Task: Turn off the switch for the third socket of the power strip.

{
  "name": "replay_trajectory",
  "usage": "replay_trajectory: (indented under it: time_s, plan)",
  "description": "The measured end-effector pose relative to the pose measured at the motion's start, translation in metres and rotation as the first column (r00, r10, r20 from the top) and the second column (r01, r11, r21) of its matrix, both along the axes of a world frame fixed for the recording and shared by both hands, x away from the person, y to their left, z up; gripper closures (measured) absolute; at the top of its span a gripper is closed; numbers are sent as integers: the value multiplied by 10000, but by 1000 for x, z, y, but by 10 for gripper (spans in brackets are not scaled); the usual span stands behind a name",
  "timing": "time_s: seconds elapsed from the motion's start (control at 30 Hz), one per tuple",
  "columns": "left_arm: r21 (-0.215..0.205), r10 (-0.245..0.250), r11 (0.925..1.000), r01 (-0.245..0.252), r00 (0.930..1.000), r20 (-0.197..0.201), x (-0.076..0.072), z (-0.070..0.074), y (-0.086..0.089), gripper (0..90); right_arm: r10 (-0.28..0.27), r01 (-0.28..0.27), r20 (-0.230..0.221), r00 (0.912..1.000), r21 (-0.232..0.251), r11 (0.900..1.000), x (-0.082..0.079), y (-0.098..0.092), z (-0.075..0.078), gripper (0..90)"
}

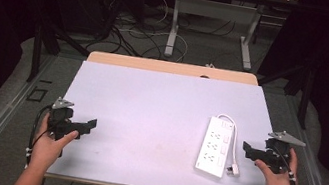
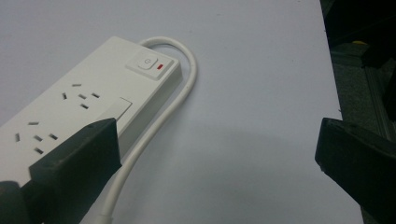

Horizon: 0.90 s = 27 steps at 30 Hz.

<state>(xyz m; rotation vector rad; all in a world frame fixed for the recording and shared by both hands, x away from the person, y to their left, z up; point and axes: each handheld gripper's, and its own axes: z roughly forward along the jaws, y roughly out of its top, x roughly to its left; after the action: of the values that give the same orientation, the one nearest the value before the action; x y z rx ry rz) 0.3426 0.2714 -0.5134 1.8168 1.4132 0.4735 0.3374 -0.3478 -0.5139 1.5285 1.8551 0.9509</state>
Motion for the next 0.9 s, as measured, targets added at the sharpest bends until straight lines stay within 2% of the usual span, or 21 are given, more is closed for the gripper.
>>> replay_trajectory:
  time_s: [0.17,0.3,0.4,0.43,0.53,0.57,0.73,0.87,0.9]
  plan:
    - [44,104,9999,-104,9999,-6,1,-3,3,8,-266,265,110,9996,52,9996,3,-10,-8,0]
    - [24,111,9999,-111,9999,-46,2,-5,4,8,-541,538,107,9985,272,9982,4,-16,-12,0]
    - [-12,178,9998,-178,9998,36,2,-6,5,8,-601,600,74,9982,150,9981,4,-20,-14,0]
    - [27,146,9999,-145,9999,-26,2,-5,6,8,-830,827,145,9964,232,9963,5,-19,-16,0]
    - [9,176,9998,-176,9998,9,2,-6,6,8,-830,831,-45,9965,127,9965,6,-22,-18,0]
    - [12,180,9998,-180,9998,23,2,-6,7,8,-876,876,56,9961,49,9961,7,-23,-20,0]
    - [11,228,9997,-228,9997,38,2,-7,8,8,-882,883,-158,9960,61,9961,8,-23,-23,0]
    - [27,241,9997,-241,9997,35,2,-8,9,8,-934,934,-124,9956,33,9956,10,-22,-26,0]
    - [16,250,9997,-250,9997,37,2,-8,9,8,-896,898,-255,9957,47,9960,9,-23,-26,0]
